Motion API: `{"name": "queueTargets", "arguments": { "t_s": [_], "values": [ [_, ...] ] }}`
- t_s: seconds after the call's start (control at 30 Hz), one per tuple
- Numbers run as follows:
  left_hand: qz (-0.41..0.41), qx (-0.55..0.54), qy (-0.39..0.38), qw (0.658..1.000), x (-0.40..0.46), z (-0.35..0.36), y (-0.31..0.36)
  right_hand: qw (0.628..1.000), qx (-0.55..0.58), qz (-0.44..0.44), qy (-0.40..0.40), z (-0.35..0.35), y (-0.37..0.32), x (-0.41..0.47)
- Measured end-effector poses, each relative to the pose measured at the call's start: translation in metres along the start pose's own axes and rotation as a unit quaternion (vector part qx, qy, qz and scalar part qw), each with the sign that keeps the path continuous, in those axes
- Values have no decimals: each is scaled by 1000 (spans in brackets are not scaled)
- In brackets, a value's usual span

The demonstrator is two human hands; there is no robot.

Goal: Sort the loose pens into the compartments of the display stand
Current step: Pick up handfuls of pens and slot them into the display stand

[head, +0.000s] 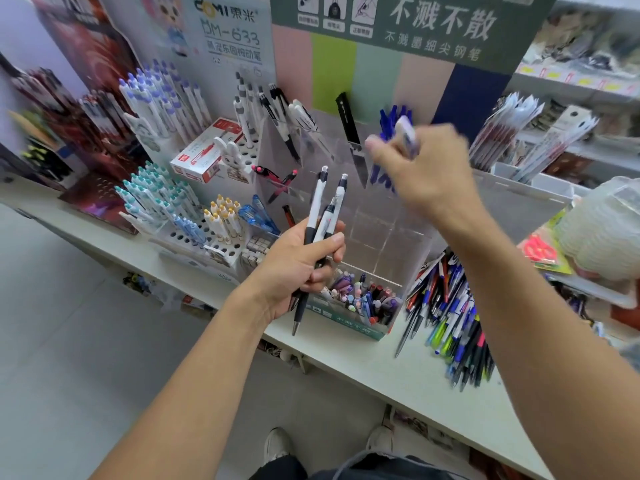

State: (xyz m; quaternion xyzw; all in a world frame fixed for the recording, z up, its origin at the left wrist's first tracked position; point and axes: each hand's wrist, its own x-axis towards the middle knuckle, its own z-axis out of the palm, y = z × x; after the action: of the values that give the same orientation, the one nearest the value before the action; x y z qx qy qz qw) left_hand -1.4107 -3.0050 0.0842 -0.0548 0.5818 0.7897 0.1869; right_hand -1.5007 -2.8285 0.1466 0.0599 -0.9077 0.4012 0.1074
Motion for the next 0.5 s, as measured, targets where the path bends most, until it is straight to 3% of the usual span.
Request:
{"name": "queueTargets", "arguments": {
  "t_s": [0.07, 0.1, 0.2, 0.3, 0.4, 0.5],
  "values": [
    [3, 53, -7, 999, -2, -1, 2, 966, 154, 121, -170, 13, -7, -24],
    [1, 82, -16, 997, -2, -1, 4, 942, 222, 145, -207, 20, -5, -32],
    [-16, 123, -38, 992, -6, -1, 7, 910, 320, 131, -229, 29, 8, -37],
    [-60, 47, -76, 994, -9, -2, 6, 889, 320, 133, -299, 27, 15, -37],
    [-85, -3, -87, 993, -9, -3, 1, 885, 293, 120, -341, 26, 19, -39],
    [-87, -17, -91, 992, -9, -3, -2, 896, 301, 88, -313, 29, 21, -41]
  ]
}}
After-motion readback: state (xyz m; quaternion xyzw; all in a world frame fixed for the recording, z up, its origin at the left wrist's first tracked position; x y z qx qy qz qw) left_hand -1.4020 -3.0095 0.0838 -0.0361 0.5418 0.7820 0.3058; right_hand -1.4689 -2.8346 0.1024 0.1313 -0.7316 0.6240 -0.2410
